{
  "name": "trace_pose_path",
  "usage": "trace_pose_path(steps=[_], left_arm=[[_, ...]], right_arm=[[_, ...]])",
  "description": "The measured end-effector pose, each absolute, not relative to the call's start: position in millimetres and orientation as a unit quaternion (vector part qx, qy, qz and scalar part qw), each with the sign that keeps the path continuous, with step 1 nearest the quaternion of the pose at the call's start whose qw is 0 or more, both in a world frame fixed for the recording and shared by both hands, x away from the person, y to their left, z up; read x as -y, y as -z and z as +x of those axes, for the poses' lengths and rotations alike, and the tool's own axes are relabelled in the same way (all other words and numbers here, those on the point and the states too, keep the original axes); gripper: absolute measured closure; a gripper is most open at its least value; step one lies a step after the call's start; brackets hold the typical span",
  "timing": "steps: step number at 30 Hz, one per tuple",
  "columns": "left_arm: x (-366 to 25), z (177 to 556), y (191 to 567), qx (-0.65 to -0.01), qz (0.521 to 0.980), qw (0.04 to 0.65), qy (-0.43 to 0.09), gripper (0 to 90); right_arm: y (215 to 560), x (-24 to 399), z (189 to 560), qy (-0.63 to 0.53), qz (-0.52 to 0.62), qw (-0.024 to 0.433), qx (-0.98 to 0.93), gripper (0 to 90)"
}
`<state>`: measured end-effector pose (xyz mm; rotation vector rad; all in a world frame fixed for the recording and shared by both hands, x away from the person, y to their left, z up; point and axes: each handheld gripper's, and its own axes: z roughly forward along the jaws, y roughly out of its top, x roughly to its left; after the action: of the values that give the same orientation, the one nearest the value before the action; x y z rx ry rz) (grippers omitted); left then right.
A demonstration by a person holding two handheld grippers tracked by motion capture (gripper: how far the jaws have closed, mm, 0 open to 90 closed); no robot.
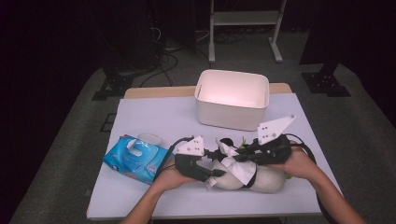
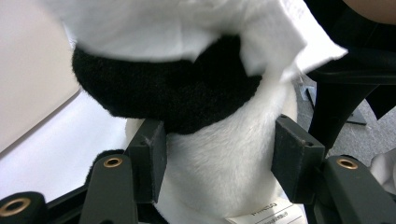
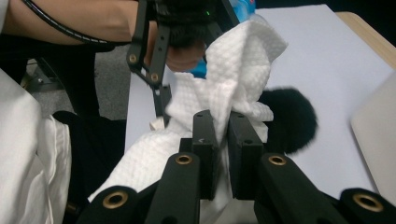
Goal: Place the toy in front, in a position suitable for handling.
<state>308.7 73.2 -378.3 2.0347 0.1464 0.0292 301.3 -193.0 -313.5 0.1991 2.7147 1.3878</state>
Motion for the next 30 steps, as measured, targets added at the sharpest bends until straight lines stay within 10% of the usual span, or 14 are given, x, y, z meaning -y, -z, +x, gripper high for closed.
trace_pose_path(steps=[30], left_arm=[[-60, 311, 395, -0.081, 0.839, 0.537, 0.022, 17.6]], right_arm=[[364, 283, 290, -0.463, 0.170, 0.046, -0.868, 82.6]])
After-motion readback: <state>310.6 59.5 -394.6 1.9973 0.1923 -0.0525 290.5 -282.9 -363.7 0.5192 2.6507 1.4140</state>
